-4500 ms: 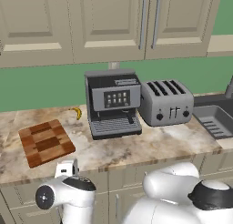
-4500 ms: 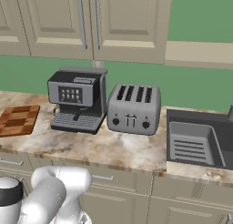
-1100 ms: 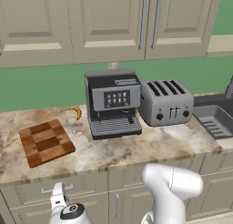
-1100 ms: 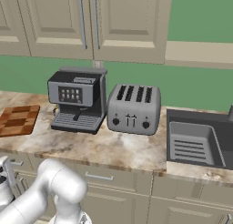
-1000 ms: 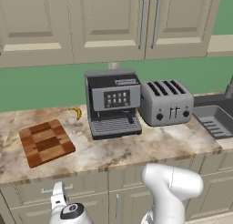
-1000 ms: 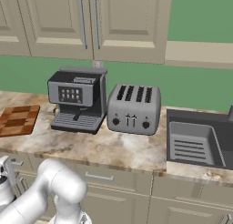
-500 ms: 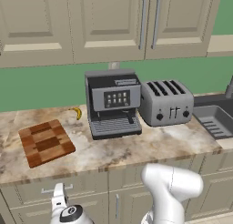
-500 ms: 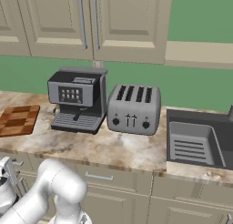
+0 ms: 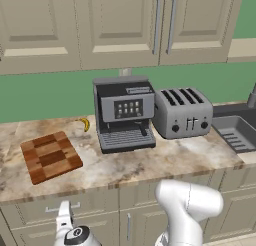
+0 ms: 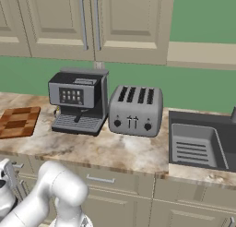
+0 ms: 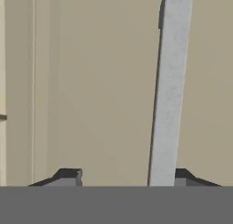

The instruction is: Open the drawer on the left and place the cutting tools on the cutting board.

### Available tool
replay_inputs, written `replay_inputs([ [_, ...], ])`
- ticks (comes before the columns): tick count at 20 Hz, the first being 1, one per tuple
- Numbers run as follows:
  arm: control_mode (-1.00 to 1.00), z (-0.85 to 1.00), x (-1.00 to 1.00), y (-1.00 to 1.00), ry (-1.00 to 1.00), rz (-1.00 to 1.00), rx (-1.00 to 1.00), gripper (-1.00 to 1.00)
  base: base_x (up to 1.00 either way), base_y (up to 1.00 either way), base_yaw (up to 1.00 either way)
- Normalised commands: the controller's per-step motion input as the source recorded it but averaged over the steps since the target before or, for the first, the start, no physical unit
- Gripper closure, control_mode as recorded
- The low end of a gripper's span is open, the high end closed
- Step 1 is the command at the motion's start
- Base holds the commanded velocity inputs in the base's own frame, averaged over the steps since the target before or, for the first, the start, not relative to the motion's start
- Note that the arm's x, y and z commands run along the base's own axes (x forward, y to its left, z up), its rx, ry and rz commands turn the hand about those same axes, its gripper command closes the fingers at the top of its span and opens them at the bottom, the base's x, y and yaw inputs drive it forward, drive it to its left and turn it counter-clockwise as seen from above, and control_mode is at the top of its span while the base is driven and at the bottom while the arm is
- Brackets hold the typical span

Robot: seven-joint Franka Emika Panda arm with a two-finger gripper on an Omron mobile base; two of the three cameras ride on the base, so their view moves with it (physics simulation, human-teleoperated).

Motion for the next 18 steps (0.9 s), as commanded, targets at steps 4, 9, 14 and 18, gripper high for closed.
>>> replay_inputs([
  [4, -1.00, 0.00, 0.00, 0.00, 0.00, 0.00, 0.00, 1.00, 0.00, 0.00, 0.00],
  [9, -1.00, 0.00, 0.00, 0.00, 0.00, 0.00, 0.00, 1.00, 0.00, 0.00, 0.00],
  [14, -1.00, 0.00, -0.05, 0.00, 0.00, 0.00, 0.00, 1.00, 0.00, 0.00, 0.00],
  [18, -1.00, -0.01, -0.58, 0.01, 0.00, 0.00, 0.00, 1.00, 0.00, 0.00, 0.00],
])
